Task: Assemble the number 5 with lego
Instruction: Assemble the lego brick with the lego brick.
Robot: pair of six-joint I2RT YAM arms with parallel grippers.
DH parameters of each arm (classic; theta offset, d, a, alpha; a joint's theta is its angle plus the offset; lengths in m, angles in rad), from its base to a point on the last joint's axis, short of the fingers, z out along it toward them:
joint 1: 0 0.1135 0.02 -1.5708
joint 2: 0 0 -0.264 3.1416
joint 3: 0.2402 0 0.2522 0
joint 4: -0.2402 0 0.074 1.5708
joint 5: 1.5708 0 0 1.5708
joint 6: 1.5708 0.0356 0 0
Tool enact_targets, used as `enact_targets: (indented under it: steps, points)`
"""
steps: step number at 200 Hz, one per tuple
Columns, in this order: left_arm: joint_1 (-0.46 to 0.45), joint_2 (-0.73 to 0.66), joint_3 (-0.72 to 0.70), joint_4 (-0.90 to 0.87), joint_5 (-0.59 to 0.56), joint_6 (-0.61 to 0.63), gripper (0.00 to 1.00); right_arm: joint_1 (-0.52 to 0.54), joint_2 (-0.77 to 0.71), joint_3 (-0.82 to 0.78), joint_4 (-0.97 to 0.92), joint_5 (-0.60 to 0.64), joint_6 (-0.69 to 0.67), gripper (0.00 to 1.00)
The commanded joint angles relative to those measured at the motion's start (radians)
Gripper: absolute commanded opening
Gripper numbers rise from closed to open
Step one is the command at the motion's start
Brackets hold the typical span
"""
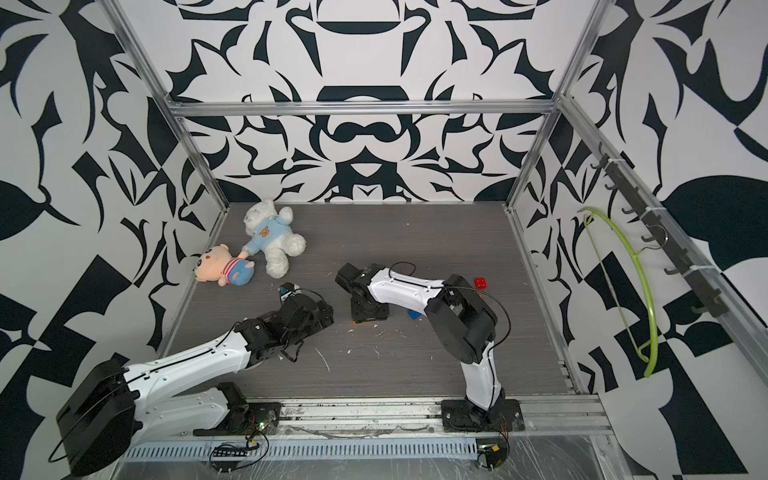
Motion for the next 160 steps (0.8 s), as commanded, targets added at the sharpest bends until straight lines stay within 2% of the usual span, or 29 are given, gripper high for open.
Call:
enact_targets:
  steps: [1,86,160]
  points:
    - [-0.004,0.003,0.03,-0.014,-0.007,0.019,0.99,-0.002,-0.04,0.024,-0.023,0.012,-0.01,0.49]
    - [-0.004,0.025,0.035,0.041,0.054,0.066,0.99,-0.005,-0.106,-0.016,0.051,0.036,-0.014,0.46]
    - [-0.004,0.046,0.034,0.065,0.071,0.061,0.99,-0.017,-0.06,-0.02,0.042,-0.008,-0.018,0.41]
